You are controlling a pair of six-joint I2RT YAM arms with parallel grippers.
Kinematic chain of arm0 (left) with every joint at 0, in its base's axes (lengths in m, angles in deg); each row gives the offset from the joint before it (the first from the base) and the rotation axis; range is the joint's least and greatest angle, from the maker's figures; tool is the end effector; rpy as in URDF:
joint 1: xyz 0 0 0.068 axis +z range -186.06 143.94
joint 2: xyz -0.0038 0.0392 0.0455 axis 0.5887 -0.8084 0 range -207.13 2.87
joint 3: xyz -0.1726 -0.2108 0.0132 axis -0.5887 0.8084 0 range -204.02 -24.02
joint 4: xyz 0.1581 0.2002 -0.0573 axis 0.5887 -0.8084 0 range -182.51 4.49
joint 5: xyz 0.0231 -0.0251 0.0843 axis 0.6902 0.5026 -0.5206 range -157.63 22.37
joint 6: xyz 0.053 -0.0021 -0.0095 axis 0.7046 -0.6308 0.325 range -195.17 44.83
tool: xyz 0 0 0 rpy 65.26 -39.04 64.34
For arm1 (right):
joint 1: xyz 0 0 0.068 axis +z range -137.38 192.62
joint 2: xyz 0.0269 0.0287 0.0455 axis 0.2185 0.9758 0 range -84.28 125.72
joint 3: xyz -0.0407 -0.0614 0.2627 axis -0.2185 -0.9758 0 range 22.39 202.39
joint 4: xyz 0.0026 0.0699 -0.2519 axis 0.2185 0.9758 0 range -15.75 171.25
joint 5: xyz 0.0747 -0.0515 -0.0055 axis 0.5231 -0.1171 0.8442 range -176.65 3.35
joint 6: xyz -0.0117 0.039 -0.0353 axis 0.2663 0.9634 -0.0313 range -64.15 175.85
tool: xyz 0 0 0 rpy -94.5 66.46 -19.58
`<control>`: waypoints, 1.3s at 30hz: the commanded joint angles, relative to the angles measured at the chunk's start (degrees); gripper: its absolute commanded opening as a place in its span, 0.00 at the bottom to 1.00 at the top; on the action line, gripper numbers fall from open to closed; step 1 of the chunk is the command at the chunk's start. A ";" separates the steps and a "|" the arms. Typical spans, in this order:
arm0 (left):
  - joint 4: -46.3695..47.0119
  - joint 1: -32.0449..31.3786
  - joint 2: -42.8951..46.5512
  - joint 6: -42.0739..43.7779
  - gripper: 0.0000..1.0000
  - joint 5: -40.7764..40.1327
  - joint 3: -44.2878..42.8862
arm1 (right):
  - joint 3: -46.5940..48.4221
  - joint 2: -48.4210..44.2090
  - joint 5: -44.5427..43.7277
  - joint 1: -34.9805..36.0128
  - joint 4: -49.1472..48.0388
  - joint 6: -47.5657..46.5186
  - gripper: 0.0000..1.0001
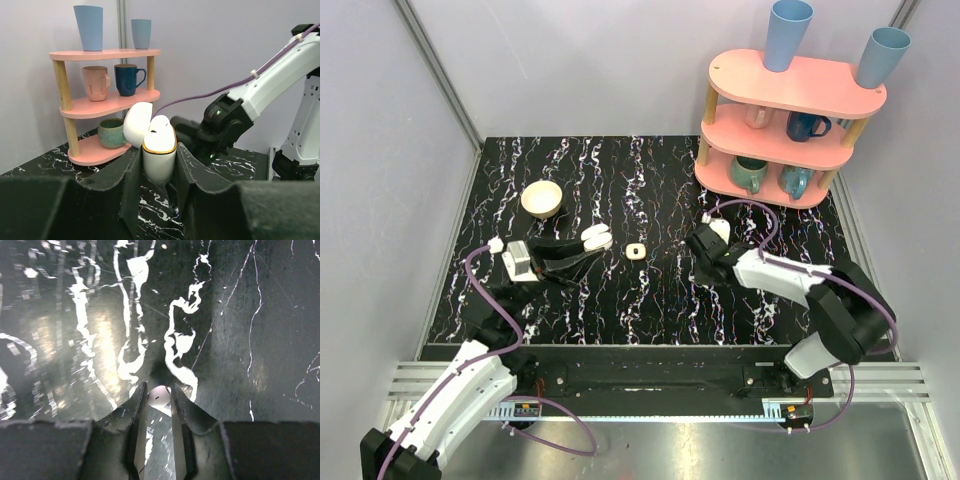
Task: Insert the wireless bluetooth earbuds into the charging case
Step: Pick up the left earbud from the center of the board, then insert the left earbud into the left side groove of the charging case.
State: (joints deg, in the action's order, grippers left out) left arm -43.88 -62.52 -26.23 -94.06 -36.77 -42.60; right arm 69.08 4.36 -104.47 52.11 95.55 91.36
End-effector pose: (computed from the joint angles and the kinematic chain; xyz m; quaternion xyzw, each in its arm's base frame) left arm 0.1089 -0.0745 0.3102 0.2623 0.4576 -0.4443 0.7242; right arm 0.2266 0.1725 0.1620 0.0025 0.9618 0.0196 0.2731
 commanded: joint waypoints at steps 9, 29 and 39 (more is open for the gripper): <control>3.55 -0.17 -1.75 -0.18 0.00 0.88 -1.63 | 2.52 -26.92 -2.65 1.73 -13.64 4.48 0.08; 11.19 -2.37 -3.59 1.41 0.00 -3.78 1.80 | 3.04 -24.85 -14.09 26.87 -70.85 -18.01 0.07; 11.81 -4.48 -3.42 4.74 0.00 -7.91 2.59 | 4.98 -19.65 -12.23 31.00 -76.41 -17.23 0.07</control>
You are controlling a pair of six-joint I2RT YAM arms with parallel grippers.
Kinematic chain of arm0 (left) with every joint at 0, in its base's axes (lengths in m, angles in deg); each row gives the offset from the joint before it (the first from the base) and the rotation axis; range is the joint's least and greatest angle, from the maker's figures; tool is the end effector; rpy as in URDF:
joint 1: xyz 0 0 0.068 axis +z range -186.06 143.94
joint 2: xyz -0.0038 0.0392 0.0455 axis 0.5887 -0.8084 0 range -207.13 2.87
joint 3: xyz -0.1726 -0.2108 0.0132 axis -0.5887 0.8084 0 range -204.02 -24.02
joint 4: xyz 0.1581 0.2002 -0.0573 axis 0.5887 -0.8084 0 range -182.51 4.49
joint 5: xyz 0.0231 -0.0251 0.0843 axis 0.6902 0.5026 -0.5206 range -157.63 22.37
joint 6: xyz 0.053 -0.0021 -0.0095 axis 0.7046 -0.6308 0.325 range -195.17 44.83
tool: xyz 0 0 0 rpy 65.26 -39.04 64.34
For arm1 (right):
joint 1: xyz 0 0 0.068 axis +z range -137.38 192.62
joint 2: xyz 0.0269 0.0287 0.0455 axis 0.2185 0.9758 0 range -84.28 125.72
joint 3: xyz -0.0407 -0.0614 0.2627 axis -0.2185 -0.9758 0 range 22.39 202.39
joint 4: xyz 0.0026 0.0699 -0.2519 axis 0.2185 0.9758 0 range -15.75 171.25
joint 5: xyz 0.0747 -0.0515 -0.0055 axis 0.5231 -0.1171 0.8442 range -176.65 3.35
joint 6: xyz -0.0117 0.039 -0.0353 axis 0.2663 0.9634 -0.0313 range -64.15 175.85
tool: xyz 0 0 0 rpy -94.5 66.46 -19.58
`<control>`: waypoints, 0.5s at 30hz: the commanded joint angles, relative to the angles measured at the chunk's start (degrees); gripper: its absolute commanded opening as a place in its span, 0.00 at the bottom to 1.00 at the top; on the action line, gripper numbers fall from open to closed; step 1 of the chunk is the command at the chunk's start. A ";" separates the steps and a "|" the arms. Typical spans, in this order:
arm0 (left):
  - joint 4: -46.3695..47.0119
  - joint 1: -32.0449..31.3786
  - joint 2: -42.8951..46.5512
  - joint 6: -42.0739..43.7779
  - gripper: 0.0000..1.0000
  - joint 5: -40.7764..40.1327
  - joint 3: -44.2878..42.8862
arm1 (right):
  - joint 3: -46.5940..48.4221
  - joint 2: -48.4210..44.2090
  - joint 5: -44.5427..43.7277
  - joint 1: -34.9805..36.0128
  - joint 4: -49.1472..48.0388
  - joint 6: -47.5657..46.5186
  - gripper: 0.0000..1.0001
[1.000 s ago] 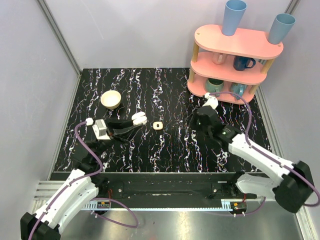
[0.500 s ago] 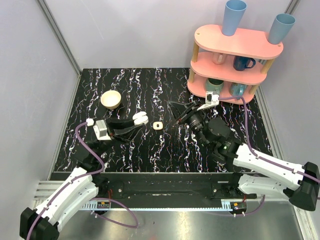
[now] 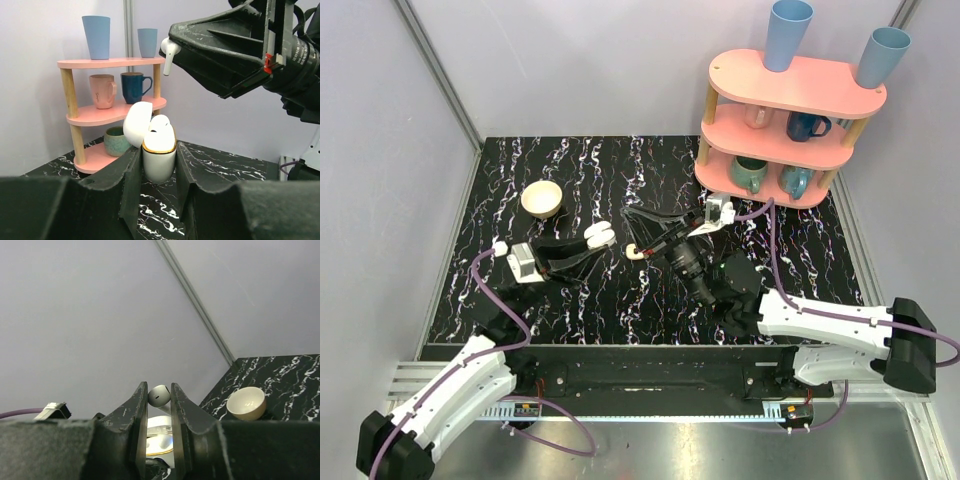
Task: Insert the wireless bluetooth earbuds into the charging case
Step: Insert the left earbud into the left side groove of the charging case.
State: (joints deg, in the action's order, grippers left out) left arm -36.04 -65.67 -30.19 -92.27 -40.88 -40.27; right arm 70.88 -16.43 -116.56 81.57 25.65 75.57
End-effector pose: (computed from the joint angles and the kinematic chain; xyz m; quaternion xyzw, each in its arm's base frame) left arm 0.1135 -0.0829 0.3012 0.2525 0.4419 -0.4403 0.7397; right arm 0.1111 0.2390 0.3847 -0.0011 0.5369 0.4892 0.6874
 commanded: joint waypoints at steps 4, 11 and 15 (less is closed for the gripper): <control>4.58 -3.00 -0.51 5.15 0.00 -6.69 0.17 | 4.07 2.28 0.20 2.77 -7.21 -0.83 0.07; 9.06 -6.77 -3.32 8.75 0.00 -12.32 0.87 | 4.68 2.90 -1.29 3.74 -5.03 2.24 0.06; 11.34 -9.32 -5.26 12.69 0.00 -16.53 1.13 | 4.51 3.60 -2.08 3.91 -4.84 4.61 0.06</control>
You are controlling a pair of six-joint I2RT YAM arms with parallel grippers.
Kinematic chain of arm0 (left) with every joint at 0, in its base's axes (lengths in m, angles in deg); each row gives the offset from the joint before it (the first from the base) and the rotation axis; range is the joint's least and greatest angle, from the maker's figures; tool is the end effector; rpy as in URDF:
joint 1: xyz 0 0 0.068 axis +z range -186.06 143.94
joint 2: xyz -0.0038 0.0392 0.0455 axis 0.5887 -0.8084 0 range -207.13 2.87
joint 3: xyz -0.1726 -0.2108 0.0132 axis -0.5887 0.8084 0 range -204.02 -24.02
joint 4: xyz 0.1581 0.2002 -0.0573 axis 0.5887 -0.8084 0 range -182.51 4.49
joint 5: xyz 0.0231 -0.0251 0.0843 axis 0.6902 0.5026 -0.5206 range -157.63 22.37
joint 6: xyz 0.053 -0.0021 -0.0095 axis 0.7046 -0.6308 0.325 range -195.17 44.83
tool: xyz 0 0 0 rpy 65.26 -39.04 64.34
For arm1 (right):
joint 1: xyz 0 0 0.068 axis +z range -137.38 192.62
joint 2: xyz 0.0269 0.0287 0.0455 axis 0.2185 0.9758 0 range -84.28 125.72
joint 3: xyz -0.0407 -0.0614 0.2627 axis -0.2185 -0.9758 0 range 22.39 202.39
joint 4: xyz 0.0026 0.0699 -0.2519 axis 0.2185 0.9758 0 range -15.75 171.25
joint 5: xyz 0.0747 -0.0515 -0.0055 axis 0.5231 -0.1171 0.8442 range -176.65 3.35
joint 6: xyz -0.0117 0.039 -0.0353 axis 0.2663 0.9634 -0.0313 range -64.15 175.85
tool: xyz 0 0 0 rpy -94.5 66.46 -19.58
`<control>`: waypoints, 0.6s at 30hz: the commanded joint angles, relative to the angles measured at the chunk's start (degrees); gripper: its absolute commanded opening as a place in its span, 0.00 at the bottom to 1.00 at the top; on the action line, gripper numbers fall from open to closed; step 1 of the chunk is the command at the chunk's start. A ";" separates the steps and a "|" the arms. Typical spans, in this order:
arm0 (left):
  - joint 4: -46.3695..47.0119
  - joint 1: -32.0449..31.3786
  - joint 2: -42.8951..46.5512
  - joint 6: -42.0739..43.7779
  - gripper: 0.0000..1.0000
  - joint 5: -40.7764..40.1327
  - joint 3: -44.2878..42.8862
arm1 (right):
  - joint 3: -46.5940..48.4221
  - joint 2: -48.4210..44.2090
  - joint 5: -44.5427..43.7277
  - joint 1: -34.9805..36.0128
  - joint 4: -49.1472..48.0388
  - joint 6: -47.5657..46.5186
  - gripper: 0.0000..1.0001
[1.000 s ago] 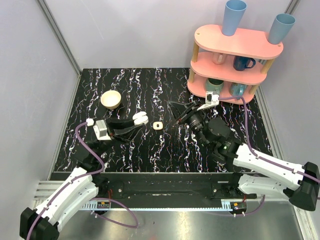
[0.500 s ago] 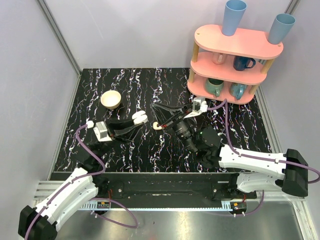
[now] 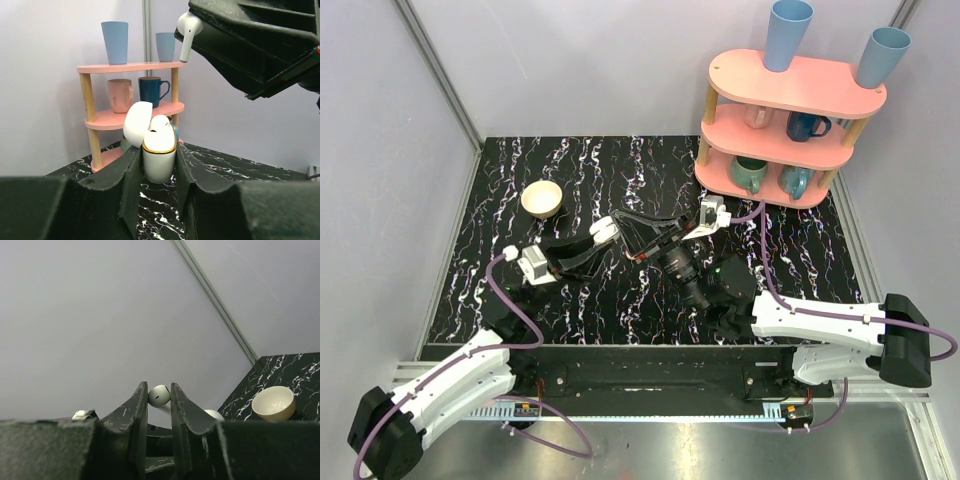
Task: Insert the wireless bluetooth earbuds into the charging case
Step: Insert the left earbud into the left side groove of the charging case.
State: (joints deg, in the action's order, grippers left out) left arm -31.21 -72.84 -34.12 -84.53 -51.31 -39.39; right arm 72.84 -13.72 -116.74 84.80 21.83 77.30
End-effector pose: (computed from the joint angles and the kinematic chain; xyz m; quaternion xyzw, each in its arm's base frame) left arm 0.1142 -0.0978 0.2963 0.2334 0.4317 -0.4030 0.7725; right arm 0.1001 0.2528 0.3906 0.0059 0.5183 0.5311 0.6702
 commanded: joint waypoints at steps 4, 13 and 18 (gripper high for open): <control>9.75 -4.62 -3.17 7.95 0.00 -9.18 0.26 | 2.54 1.42 -2.08 1.03 -0.57 4.65 0.07; 18.02 -8.40 -6.33 12.00 0.00 -14.73 1.84 | 2.63 2.03 -4.90 1.29 2.23 6.85 0.06; 19.61 -9.63 -8.09 13.50 0.00 -15.87 1.67 | 3.33 2.65 -5.33 1.29 3.64 6.67 0.07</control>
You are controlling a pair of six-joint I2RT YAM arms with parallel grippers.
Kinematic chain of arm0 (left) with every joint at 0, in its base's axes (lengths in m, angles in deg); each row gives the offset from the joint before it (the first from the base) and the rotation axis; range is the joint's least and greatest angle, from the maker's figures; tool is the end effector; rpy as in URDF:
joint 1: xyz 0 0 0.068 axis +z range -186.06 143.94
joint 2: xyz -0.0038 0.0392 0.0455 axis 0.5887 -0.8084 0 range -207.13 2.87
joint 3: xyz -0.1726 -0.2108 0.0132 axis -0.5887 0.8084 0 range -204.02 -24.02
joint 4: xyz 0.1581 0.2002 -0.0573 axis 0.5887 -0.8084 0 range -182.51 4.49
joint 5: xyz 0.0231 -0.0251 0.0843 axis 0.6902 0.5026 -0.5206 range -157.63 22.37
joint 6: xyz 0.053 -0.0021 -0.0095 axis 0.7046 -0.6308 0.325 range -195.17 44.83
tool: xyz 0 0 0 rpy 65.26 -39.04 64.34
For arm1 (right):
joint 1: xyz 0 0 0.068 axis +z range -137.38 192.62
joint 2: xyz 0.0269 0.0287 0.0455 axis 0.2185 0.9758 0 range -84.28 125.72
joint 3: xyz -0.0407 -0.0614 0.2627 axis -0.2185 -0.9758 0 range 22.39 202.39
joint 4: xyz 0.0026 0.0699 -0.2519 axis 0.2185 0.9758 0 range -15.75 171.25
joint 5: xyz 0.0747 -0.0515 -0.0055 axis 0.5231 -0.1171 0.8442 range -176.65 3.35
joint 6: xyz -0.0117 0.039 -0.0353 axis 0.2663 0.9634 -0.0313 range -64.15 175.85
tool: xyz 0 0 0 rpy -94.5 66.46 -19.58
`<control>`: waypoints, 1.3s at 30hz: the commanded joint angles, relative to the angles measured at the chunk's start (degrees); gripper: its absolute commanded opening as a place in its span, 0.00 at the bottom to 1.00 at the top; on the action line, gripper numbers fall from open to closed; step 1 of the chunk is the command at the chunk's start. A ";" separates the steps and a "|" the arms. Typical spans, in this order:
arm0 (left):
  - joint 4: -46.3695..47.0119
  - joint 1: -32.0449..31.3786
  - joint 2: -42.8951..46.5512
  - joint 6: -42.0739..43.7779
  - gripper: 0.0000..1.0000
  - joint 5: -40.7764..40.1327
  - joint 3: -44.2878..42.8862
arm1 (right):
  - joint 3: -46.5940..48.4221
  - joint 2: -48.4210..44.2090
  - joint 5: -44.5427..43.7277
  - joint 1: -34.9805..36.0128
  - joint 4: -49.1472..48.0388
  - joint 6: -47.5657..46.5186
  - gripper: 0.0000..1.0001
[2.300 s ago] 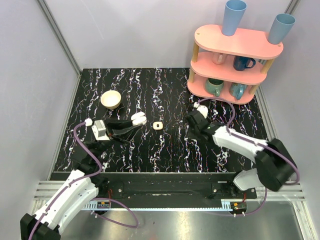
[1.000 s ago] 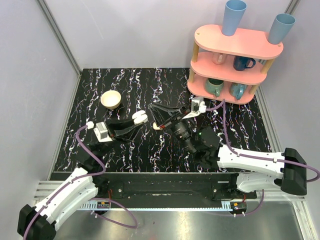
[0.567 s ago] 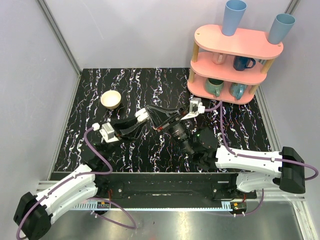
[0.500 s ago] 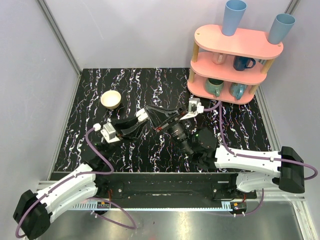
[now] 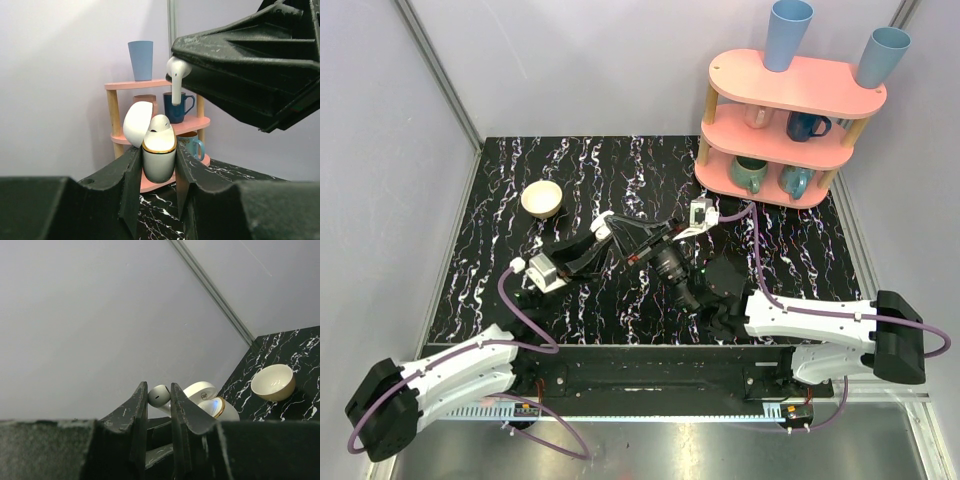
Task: Insert the wireless bluetooth earbuds into the charging case
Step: Insert the left earbud into the left side groove of the charging case.
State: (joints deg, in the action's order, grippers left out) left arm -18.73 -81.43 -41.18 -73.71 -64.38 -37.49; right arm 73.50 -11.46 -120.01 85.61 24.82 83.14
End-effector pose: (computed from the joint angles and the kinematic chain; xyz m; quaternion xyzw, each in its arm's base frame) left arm 0.1110 -0.1153 0.2888 0.2028 0.4050 -0.3452 0.8220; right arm 0.1018 0.2654 0.3791 0.0341 0.5518 0.5343 0.6394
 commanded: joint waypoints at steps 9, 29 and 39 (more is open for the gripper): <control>9.59 -2.36 -2.79 3.82 0.00 -3.07 -0.68 | 3.20 1.01 -1.70 0.49 2.76 1.54 0.07; 11.88 -4.56 -4.20 5.14 0.00 -6.85 -0.94 | 3.29 3.56 -1.18 0.57 1.71 2.24 0.07; 13.63 -5.26 -4.55 5.40 0.00 -8.25 -0.94 | 2.41 3.21 -1.35 0.57 1.18 1.63 0.07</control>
State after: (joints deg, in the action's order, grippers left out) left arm -12.12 -86.22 -45.71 -69.12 -71.11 -37.49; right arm 74.59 -8.08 -120.25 85.66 27.82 84.84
